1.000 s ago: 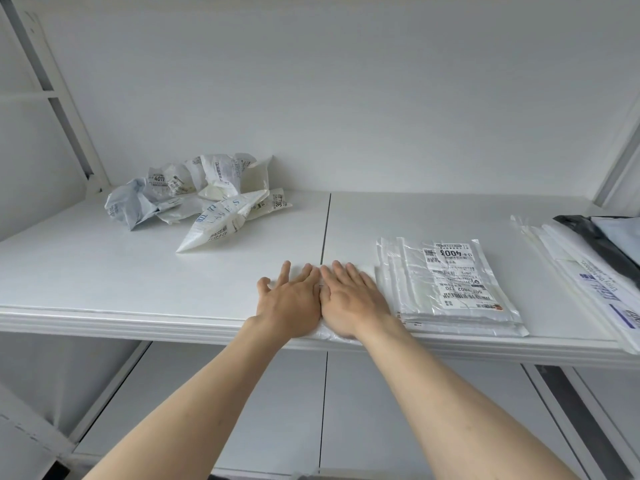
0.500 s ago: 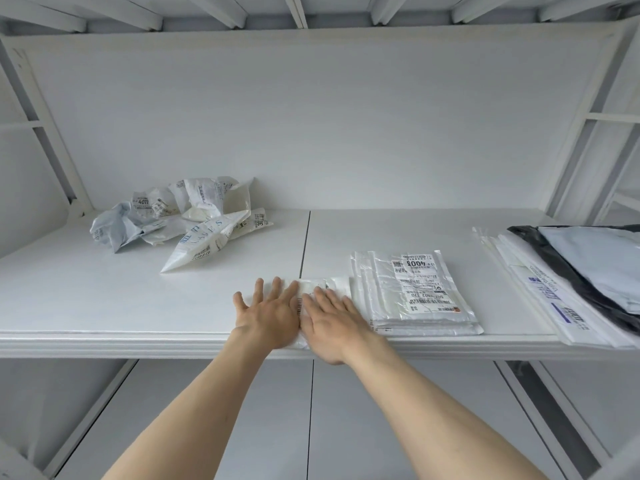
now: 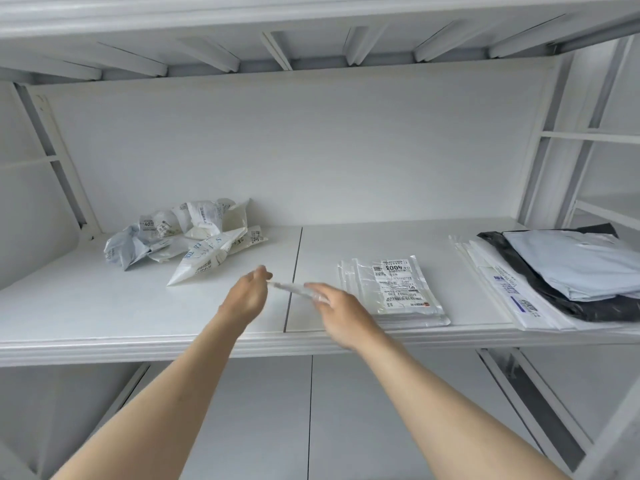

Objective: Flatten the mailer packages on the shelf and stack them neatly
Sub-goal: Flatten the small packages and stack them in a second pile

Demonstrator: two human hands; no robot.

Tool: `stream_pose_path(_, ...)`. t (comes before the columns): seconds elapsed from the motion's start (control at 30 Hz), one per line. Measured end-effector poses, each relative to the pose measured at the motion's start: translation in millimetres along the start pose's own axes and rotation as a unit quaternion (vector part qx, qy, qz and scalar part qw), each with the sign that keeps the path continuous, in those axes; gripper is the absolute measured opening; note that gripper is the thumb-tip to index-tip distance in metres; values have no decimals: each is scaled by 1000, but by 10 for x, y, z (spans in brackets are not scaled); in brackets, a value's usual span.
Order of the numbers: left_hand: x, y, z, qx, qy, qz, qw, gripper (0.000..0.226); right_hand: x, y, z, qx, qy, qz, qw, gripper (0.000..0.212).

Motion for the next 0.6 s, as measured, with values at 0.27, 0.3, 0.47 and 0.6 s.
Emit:
stream_pose_path(0.27, -108, -93, 551, 7, -54, -11, 998, 70, 48, 1018, 118, 123, 59, 259, 956, 49)
stream_pose_path(0.3, -125, -157, 585, 8, -57, -19, 998, 70, 32, 1103, 165, 91, 71, 284, 952, 55)
stream_pose_path(0.47, -135, -498, 698, 0, -73, -59, 996, 52, 63, 1115, 556, -131, 55, 157, 977, 60)
stream_pose_path(0.6, -77, -777, 666, 39, -95, -138, 985, 32, 50, 999, 822, -155, -26, -8, 988, 52)
Point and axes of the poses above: each hand's wrist, its own x-axis towards the middle knuckle, its own y-axis out of the back of the hand, z = x × y, the point moved 3 cm from there along x, towards the middle knuckle, and after that the axes turned 12 degrees about -y, right-handed, at the moved point
